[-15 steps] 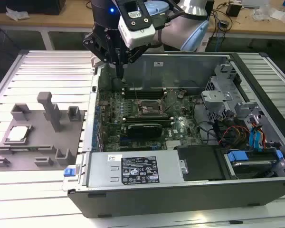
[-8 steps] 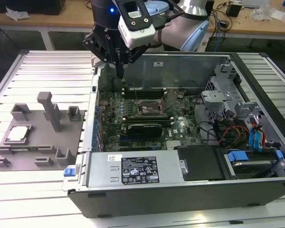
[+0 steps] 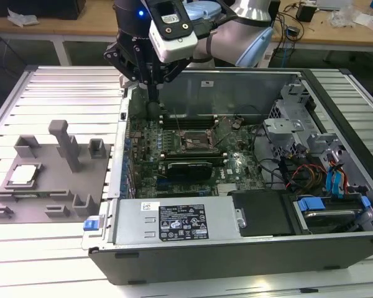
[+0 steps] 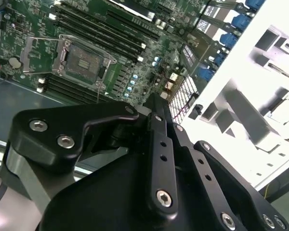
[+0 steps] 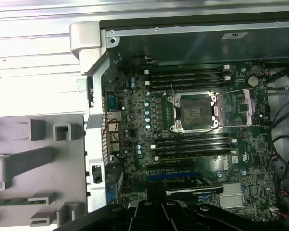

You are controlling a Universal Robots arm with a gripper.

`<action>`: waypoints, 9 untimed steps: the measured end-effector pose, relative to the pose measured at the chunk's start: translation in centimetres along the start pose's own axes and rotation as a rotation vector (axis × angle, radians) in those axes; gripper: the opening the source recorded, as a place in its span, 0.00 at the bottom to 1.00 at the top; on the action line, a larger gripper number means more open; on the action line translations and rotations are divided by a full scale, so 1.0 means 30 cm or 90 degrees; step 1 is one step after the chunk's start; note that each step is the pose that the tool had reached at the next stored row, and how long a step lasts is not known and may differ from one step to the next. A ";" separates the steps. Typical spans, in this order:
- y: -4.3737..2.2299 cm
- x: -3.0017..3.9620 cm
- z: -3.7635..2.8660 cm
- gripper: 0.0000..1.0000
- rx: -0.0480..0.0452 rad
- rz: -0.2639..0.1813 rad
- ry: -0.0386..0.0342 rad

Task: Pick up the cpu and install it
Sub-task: 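Reach for the cpu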

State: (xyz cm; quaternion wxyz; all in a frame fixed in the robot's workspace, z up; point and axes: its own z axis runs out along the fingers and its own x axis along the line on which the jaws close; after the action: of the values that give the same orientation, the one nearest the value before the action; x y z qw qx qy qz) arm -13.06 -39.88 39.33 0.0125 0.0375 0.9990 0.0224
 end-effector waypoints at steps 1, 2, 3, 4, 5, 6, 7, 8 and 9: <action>0.000 0.005 0.000 0.11 0.0000 0.000 0.0000; -0.001 0.018 0.000 0.11 -0.0001 0.000 0.0000; -0.003 0.034 -0.001 0.11 0.0000 0.000 -0.0001; -0.004 0.053 -0.001 0.11 -0.0001 0.000 -0.0002; -0.005 0.061 -0.002 0.11 -0.0001 0.000 -0.0002; -0.005 0.068 -0.002 0.11 0.0000 0.000 -0.0003; -0.006 0.083 -0.002 0.11 -0.0001 0.000 -0.0003; -0.007 0.090 -0.002 0.11 -0.0001 0.000 -0.0004; -0.007 0.095 -0.003 0.11 -0.0001 0.000 -0.0004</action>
State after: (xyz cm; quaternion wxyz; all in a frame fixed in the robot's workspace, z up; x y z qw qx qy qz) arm -15.92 -39.88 39.33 0.0128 0.0374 0.9990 0.0224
